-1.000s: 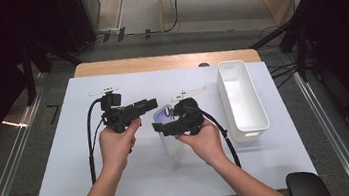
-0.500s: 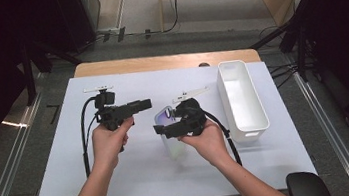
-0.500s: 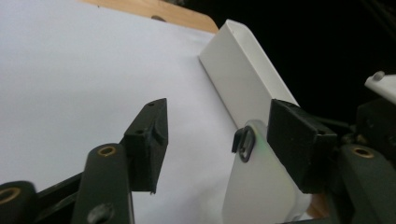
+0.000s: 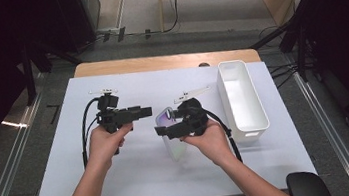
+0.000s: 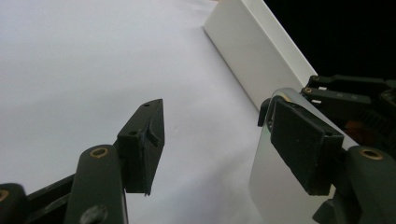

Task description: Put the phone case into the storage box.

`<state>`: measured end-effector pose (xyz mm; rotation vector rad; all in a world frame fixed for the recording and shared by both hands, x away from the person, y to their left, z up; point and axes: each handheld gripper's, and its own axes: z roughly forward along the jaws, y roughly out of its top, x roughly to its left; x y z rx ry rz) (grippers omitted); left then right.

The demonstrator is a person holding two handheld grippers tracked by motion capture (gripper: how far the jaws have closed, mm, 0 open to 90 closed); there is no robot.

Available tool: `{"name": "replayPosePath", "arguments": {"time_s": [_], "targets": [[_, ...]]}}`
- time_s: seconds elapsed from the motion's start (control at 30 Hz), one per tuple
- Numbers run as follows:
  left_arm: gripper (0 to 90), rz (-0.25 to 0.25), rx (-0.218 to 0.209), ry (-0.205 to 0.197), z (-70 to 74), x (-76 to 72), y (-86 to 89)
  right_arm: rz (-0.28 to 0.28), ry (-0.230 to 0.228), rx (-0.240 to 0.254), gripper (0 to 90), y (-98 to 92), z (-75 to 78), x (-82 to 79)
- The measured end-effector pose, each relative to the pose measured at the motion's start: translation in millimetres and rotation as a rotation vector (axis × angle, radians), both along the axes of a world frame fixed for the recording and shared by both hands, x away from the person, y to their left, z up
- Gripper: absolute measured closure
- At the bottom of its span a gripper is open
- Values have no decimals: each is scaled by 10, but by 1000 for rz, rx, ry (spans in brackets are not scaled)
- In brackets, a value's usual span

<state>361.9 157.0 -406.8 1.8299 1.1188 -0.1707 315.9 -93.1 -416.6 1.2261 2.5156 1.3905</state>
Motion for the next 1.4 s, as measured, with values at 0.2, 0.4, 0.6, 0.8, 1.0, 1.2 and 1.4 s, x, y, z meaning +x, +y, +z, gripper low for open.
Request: {"name": "replayPosePath", "arguments": {"time_s": [0.2, 0.4, 0.6, 0.8, 1.0, 1.2, 1.4], "targets": [[348, -28, 31, -14, -24, -16, 15, 51, 12, 2, 149, -9, 4, 8], [348, -52, 54, -7, -49, -42, 52, 70, 12, 9, 149, -78, 31, 22], [349, -88, 68, -19, -92, -62, 98, 103, 24, 32, 149, -180, 89, 47], [349, -118, 94, -35, -132, -100, 130, 127, 27, 20, 149, -224, 108, 62], [348, -134, 83, -37, -158, -137, 187, 135, 51, 47, 149, -277, 111, 85], [349, -166, 134, -57, -207, -210, 232, 135, 38, 18, 149, -275, 96, 85], [349, -202, 147, -83, -239, -302, 241, 127, 20, 19, 149, -283, 108, 77]]}}
